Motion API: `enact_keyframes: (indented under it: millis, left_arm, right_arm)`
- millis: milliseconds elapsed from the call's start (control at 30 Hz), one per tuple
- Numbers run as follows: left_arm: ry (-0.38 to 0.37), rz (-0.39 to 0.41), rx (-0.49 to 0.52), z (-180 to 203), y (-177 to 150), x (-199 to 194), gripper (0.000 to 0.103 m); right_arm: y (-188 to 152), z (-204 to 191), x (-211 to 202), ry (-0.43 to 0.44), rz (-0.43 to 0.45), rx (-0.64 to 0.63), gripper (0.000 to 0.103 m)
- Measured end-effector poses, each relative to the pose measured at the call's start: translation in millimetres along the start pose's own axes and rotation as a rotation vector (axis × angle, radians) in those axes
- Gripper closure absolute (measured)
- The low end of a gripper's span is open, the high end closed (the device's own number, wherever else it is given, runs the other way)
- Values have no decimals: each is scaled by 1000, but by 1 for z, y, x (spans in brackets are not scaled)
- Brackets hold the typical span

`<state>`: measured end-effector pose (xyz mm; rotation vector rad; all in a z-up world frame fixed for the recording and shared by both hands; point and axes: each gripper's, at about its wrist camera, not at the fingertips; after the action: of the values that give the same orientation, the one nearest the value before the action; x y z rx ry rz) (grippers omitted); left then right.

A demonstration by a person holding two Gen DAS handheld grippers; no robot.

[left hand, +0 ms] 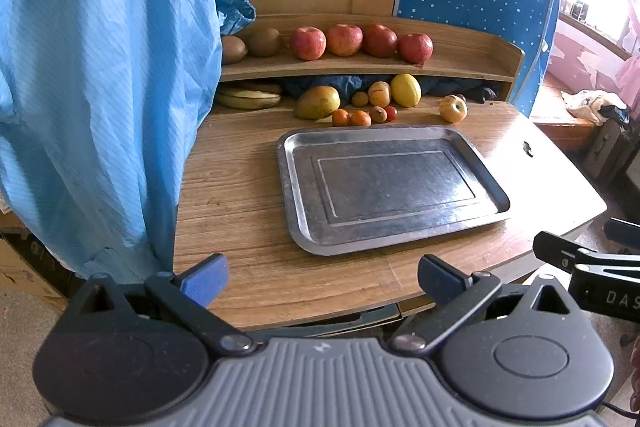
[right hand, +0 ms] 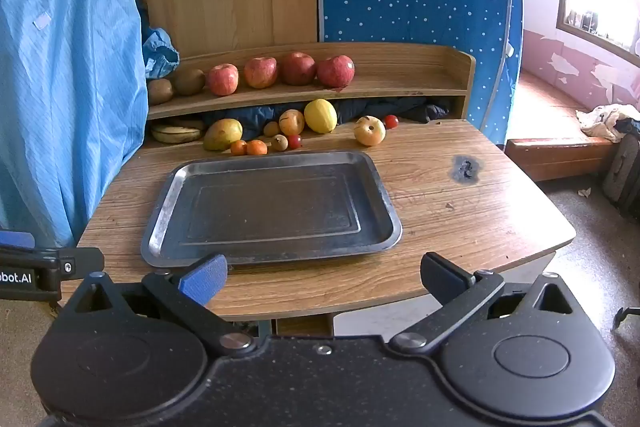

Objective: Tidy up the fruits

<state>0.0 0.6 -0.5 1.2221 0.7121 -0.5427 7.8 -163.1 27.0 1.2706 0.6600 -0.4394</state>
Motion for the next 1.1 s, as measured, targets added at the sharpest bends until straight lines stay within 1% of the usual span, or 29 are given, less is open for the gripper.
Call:
enact_keyframes:
  millis: [1100]
  left_arm:
    - [-1, -1, 13, 10, -2, 0, 0]
  right_arm:
    - [-4, 8, -3, -5, 5, 19, 0]
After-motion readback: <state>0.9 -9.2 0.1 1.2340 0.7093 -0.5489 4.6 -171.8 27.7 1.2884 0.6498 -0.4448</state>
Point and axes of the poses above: each gripper's, at about its wrist camera, not at the fingertips, and x roughly the way its jaws point, z to its right, y to its top, and after that the axes turned 11 degrees about -x, right-handed
